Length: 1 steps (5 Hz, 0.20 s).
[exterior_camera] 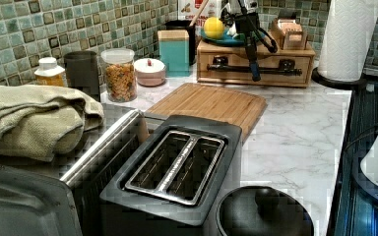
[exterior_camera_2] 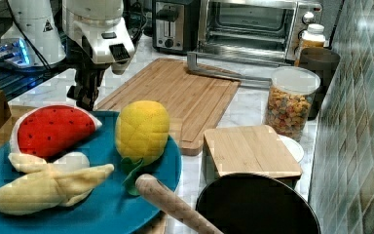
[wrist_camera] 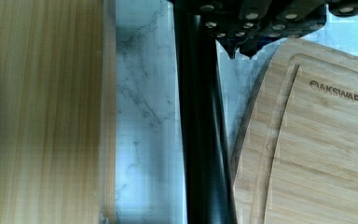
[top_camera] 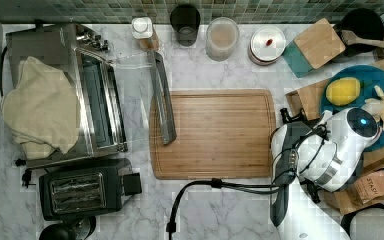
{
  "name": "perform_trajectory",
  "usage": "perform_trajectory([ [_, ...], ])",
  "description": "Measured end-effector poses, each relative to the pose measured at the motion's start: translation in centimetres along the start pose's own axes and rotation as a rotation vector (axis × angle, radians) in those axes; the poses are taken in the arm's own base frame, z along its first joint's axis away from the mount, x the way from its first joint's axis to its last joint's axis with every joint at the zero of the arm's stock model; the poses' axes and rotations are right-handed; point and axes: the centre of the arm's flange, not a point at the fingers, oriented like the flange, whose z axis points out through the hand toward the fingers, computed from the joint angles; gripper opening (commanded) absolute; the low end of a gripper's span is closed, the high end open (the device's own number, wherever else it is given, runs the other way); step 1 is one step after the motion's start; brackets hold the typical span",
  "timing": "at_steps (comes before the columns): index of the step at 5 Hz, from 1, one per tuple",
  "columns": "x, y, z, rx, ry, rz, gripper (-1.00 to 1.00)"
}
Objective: Close the drawer.
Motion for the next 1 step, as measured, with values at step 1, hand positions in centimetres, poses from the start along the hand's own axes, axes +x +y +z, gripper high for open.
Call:
perform_trajectory([
  [1, -0.07, 0.07, 0.0, 0.0, 0.0, 0.002, -1.0],
])
